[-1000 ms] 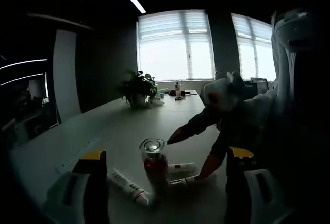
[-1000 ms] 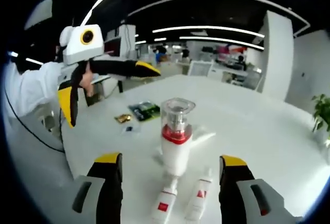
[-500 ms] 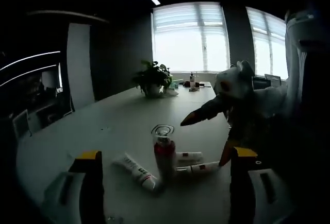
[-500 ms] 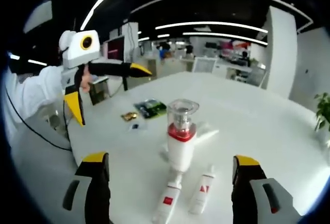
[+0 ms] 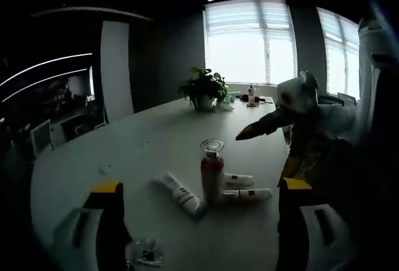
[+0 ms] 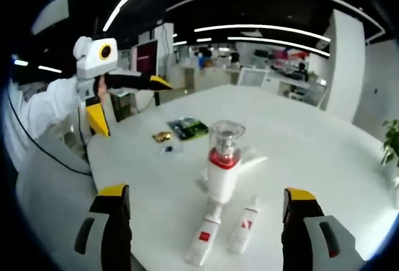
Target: Arrange the skincare products in the storage area until every visible bottle or jar stands upright without overlapping.
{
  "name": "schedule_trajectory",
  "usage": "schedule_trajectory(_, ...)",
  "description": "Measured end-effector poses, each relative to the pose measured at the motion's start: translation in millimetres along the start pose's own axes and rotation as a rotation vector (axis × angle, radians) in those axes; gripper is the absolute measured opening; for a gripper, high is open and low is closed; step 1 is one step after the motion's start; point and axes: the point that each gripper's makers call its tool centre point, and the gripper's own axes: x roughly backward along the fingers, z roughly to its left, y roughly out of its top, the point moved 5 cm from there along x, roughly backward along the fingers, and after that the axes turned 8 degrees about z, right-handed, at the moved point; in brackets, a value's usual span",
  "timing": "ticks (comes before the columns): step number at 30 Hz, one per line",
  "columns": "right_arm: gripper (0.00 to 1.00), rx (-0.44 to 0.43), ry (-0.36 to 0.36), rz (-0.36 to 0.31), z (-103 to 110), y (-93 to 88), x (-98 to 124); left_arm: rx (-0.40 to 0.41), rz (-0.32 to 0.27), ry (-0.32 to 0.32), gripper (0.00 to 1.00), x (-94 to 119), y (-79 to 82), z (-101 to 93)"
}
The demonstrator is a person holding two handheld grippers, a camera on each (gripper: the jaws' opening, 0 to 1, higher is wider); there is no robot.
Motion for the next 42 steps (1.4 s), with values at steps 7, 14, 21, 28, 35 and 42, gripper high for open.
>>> schedule_trajectory(7, 0.99, 0.026, 0.033, 0.028, 8.6, -3.5, 3.4, 0.064, 0.032, 0.048, 0.99, 10.8, -8.1, 3.9)
schedule_trajectory(14, 0.99, 0.011, 0.043, 0.029, 7.7, -6.6, 8.6, 0.070, 0.043, 0.071, 0.99, 24.0, -10.7, 1.3)
schedule_trajectory(21, 0.99, 0.031, 0.042, 0.043, 8.9, -6.4, 12.1, 0.086, 0.054, 0.091, 0.99, 33.9, -12.5, -2.6)
schedule_trajectory(28, 0.99, 0.032, 0.033, 0.024, 8.0, -1.9, 16.7, 0.051, 0.075, 0.140, 0.99, 46.1, -14.0, -9.1)
schedule_trajectory(35, 0.99, 0.039, 0.015, 0.013, 6.6, 3.0, 19.6, 0.096, 0.082, 0.152, 0.99, 58.8, -23.7, -13.4)
schedule_trajectory(42, 0.99, 0.041, 0.019, 0.029, 8.3, -0.1, 16.4, 0.140, 0.093, 0.169, 0.99, 69.2, -36.7, -15.1)
